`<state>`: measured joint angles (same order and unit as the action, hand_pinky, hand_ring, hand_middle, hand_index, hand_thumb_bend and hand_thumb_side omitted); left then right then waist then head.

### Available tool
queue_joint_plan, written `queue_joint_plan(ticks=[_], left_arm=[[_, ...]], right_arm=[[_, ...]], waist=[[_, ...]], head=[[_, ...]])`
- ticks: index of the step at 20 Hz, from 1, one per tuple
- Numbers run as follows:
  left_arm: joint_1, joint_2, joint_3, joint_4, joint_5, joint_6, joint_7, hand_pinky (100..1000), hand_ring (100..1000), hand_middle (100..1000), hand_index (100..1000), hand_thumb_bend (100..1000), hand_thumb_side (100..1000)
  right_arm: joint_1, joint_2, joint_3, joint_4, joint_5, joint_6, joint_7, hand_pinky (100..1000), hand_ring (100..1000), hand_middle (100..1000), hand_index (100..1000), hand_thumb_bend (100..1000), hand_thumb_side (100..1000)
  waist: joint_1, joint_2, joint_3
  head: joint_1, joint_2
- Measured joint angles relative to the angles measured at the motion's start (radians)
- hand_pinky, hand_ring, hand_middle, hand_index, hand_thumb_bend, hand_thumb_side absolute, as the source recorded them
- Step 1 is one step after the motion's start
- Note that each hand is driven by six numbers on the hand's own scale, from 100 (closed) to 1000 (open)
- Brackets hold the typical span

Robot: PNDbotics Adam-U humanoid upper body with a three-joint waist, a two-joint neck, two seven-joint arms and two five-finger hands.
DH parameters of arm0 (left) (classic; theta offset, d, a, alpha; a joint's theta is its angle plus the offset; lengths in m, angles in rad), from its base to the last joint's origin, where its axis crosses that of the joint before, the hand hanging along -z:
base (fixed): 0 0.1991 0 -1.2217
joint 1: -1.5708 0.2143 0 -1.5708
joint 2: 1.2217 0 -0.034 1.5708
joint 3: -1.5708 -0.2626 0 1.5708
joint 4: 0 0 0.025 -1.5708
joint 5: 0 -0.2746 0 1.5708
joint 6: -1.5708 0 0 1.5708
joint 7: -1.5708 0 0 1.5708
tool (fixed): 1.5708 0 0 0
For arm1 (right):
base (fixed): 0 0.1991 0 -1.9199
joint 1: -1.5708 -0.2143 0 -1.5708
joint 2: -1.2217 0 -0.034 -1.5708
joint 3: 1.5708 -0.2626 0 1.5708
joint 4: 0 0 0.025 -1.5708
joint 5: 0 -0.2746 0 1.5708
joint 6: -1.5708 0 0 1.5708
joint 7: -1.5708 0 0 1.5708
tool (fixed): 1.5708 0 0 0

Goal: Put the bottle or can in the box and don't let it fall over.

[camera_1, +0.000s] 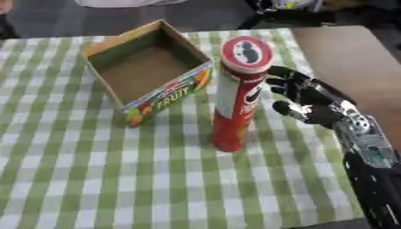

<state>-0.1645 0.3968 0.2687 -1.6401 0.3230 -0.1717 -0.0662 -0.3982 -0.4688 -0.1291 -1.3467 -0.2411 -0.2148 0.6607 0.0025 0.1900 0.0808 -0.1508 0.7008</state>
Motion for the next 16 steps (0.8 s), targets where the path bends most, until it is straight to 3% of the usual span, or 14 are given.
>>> queue_joint_plan(ticks=[16], left_arm=[[0.001,0.000,0.006,0.006,0.000,0.000,-0.009,1000,1000,1000,872,234,779]], right_arm=[[-0.038,0.043,0.008,0.018,0.040,0.017,-0.017,1000,1000,1000,1000,488,356]], waist=[[-0.002,0.000,0.000]], head=[[-0.002,0.000]])
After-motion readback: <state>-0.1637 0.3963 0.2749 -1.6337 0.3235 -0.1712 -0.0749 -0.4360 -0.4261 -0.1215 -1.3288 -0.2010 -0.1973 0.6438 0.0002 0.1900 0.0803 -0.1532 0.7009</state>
